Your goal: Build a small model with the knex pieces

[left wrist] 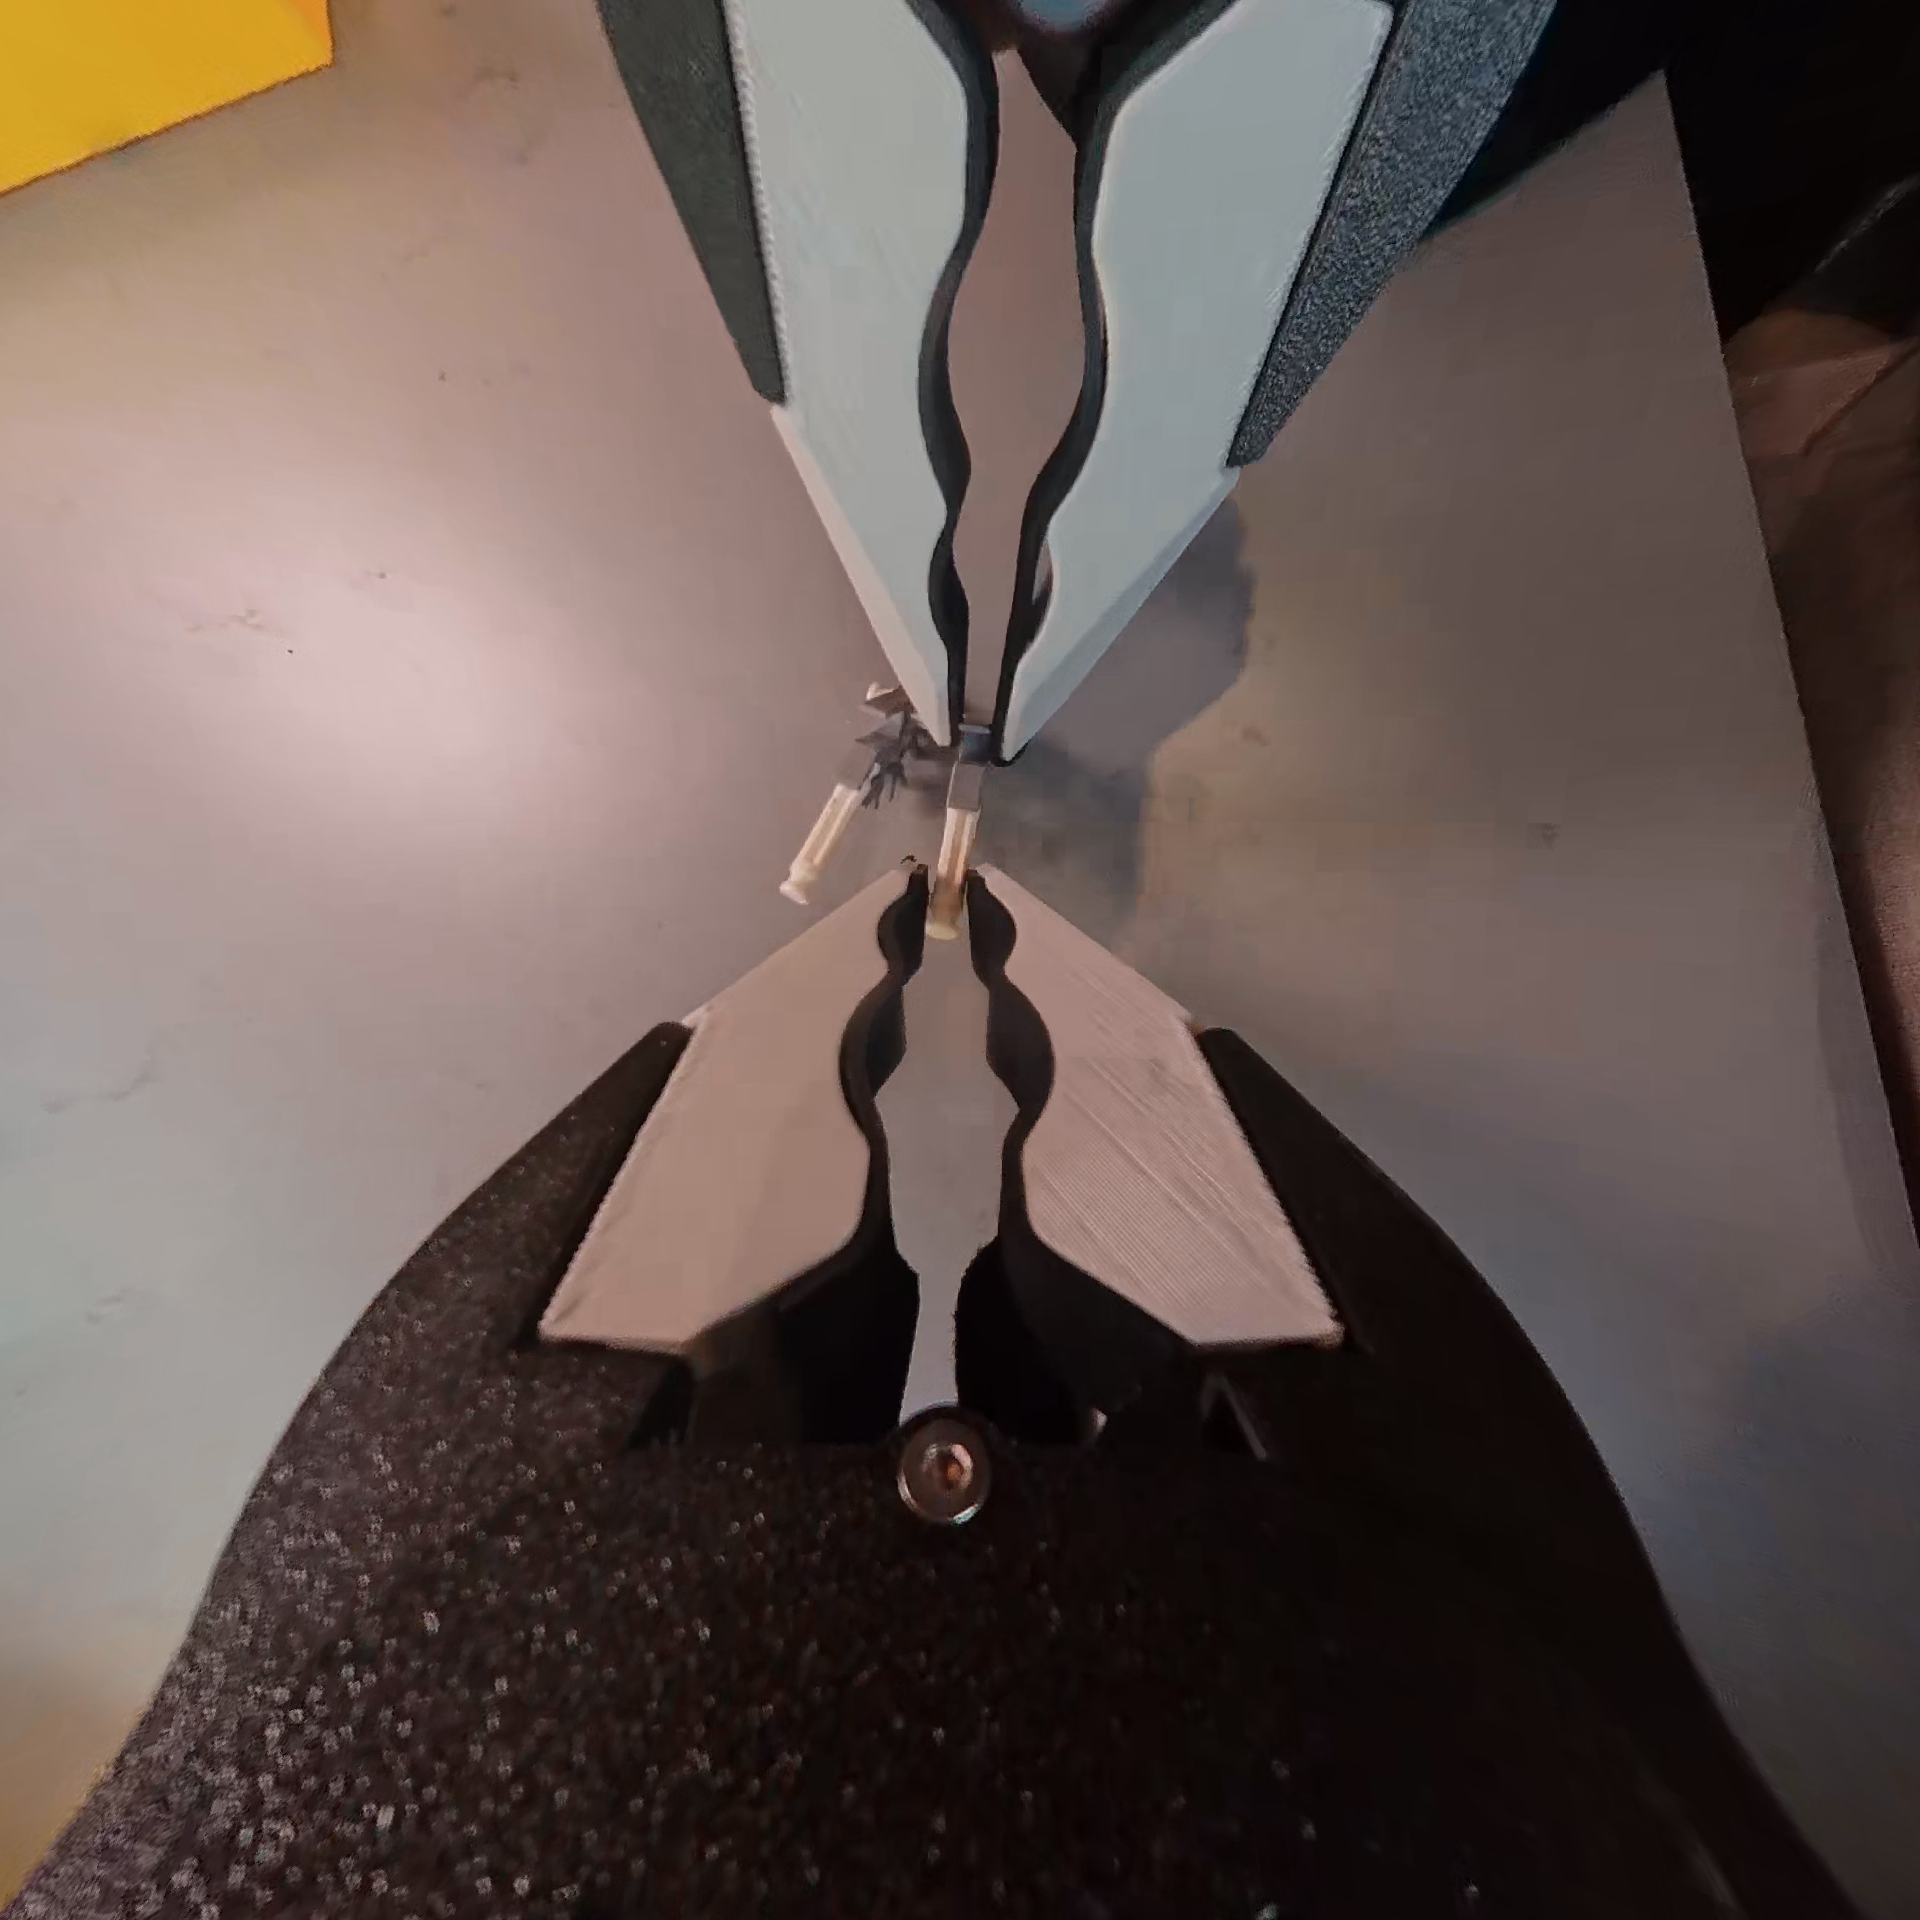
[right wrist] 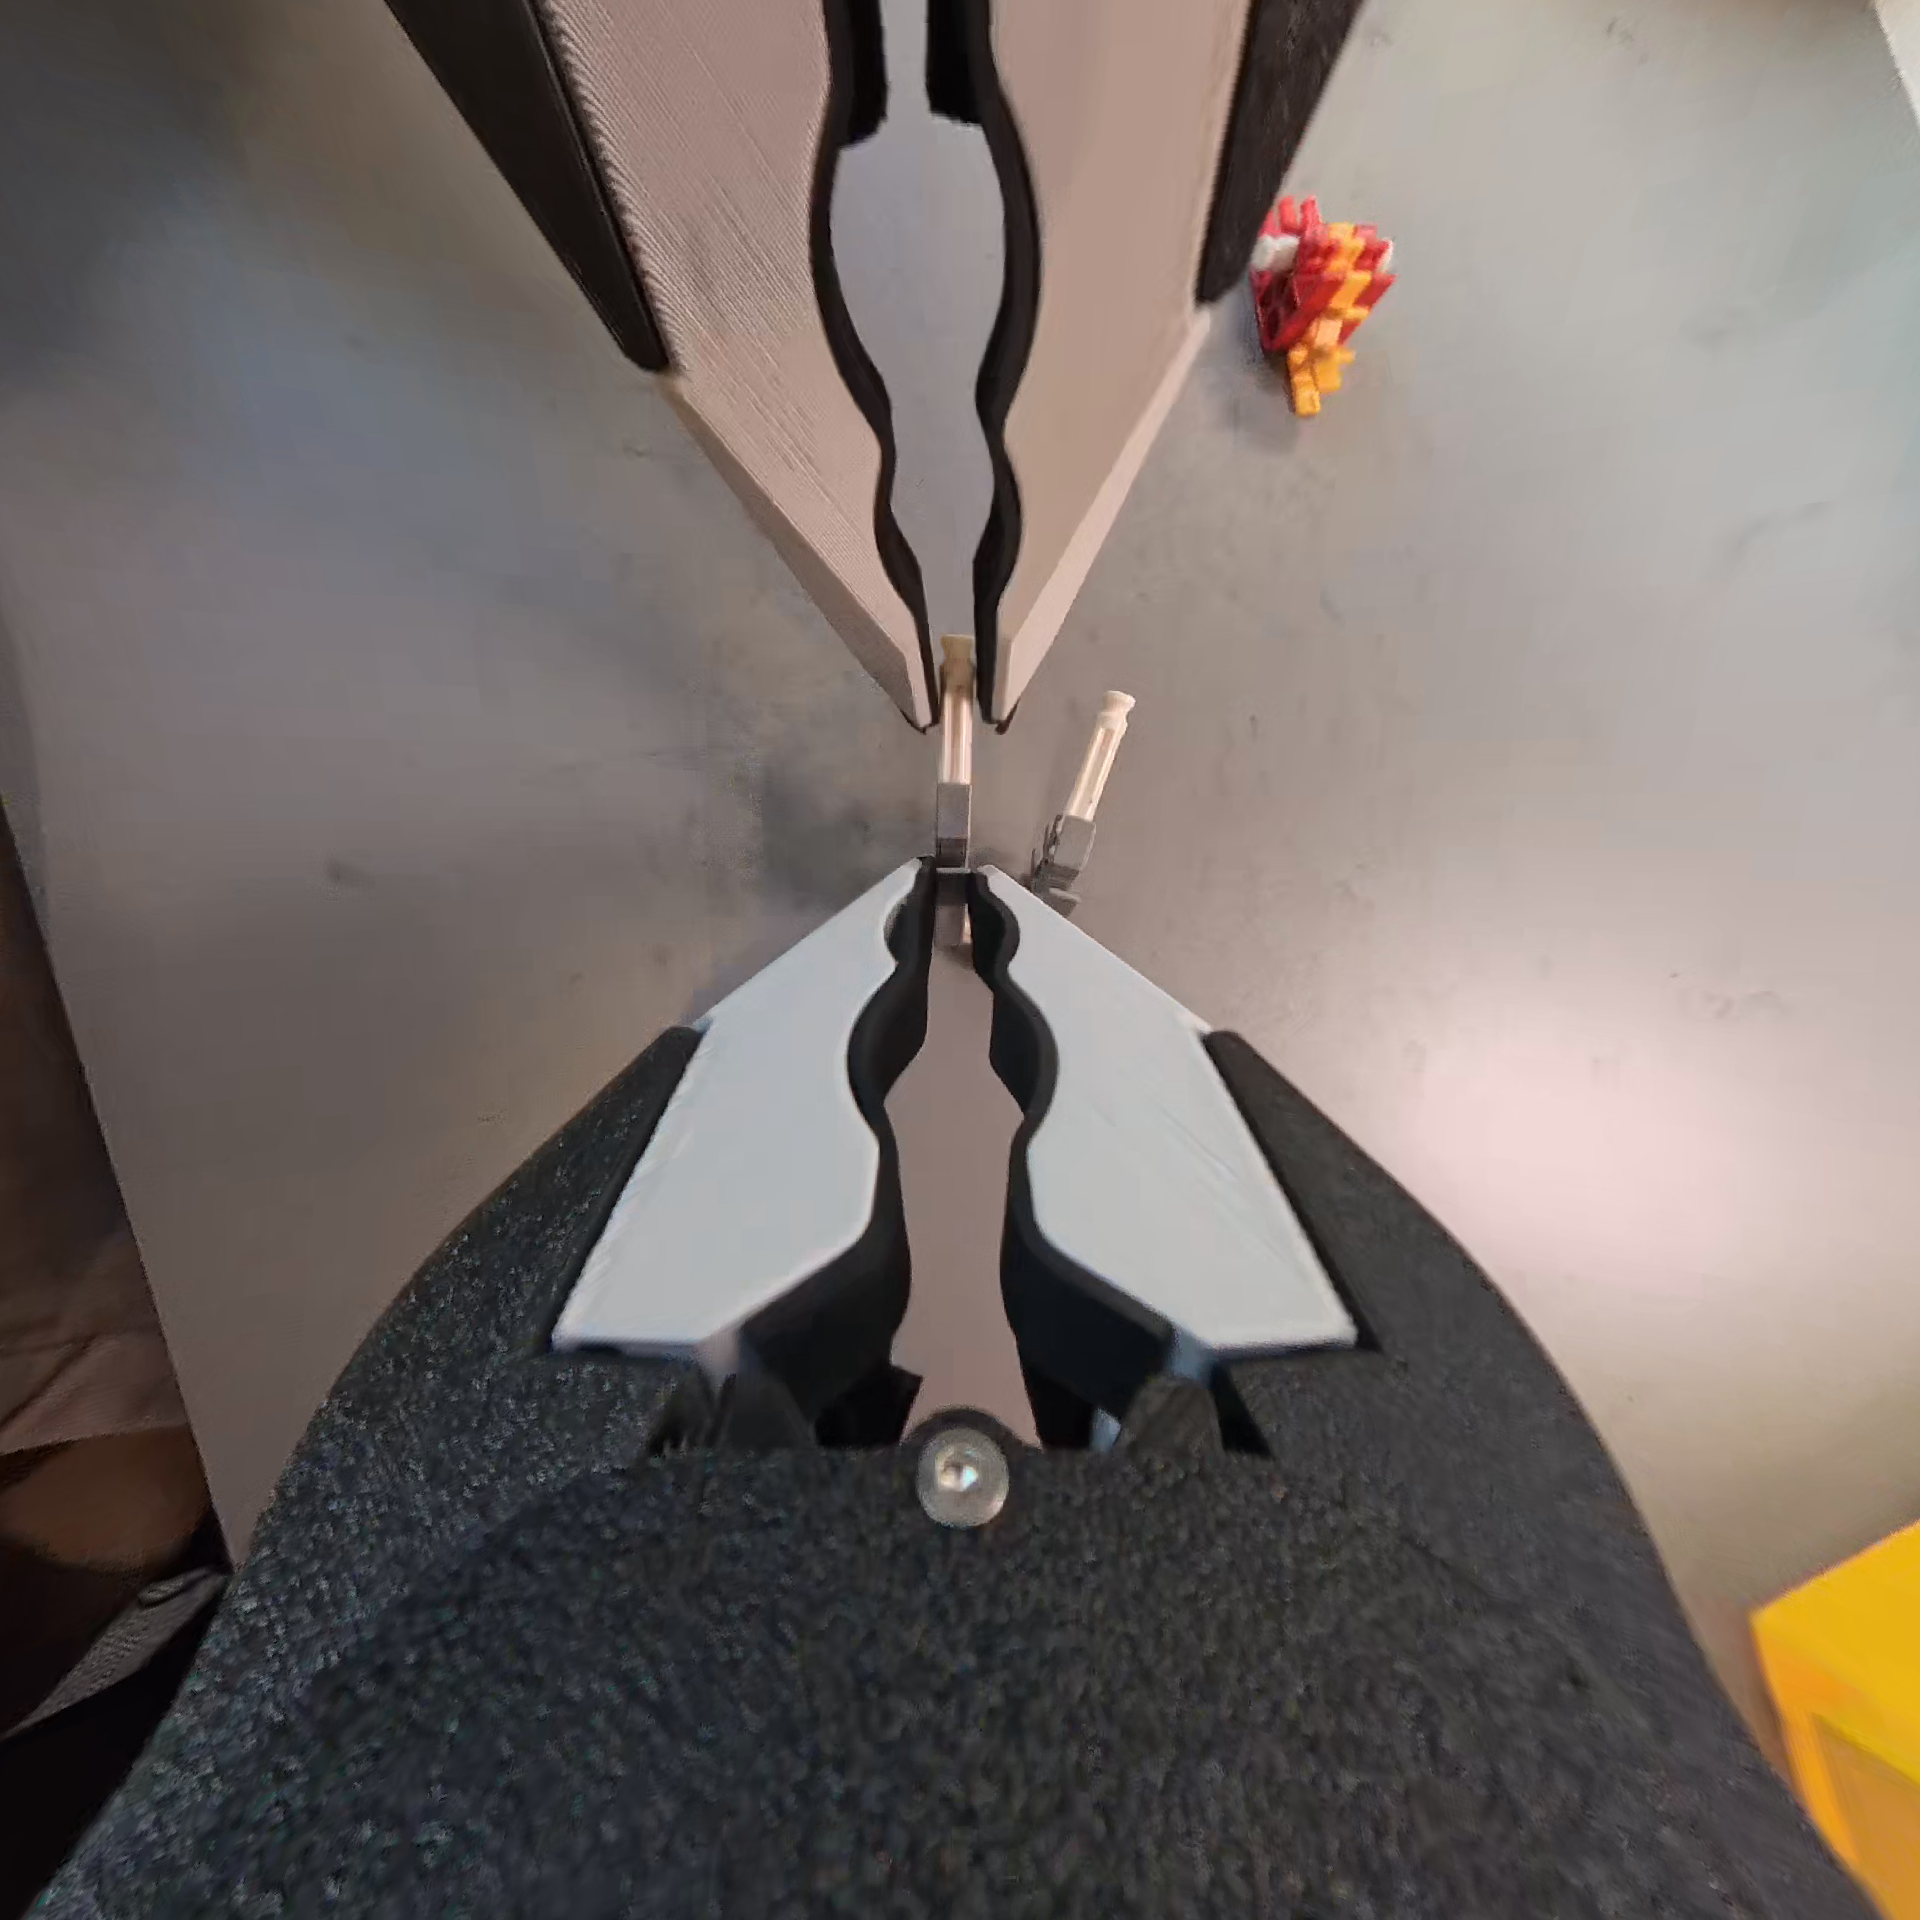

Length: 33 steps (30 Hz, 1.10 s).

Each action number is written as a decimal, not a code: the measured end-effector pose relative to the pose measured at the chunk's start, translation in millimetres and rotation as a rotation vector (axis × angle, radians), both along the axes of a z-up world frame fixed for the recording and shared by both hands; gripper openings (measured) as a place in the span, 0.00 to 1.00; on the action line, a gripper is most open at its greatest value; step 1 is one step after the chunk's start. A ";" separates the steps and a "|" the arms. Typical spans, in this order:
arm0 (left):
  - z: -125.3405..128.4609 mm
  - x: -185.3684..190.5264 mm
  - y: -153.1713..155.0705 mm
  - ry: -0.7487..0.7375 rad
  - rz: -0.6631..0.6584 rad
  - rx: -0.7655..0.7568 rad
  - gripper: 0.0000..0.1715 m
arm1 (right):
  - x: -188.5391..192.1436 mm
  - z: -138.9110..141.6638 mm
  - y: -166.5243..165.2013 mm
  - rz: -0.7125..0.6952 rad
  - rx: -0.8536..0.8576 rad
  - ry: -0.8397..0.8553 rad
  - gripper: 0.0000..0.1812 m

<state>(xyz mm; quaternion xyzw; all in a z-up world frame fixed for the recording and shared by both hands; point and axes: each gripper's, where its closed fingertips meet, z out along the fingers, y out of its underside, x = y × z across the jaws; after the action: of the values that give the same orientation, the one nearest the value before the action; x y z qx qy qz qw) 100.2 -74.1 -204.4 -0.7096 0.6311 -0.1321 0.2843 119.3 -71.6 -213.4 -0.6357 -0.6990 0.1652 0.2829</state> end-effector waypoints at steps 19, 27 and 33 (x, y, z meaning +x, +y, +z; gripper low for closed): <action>-4.5 57.5 27.2 -0.349 -0.115 -0.233 0.11 | 48.3 -3.1 10.3 -0.052 -0.213 0.134 0.02; -6.6 67.8 22.5 -0.261 -0.118 -0.247 0.03 | 57.0 -1.4 9.7 -0.002 -0.212 0.162 0.02; -7.1 57.1 18.4 -0.111 -0.002 -0.299 0.03 | 47.7 -2.0 7.7 0.101 -0.112 0.101 0.02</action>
<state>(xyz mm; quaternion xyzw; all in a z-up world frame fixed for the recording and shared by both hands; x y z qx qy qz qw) 157.3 -55.8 -211.5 -0.7351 0.5883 -0.2636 0.2098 167.1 -63.9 -215.3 -0.6052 -0.7047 0.2500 0.2731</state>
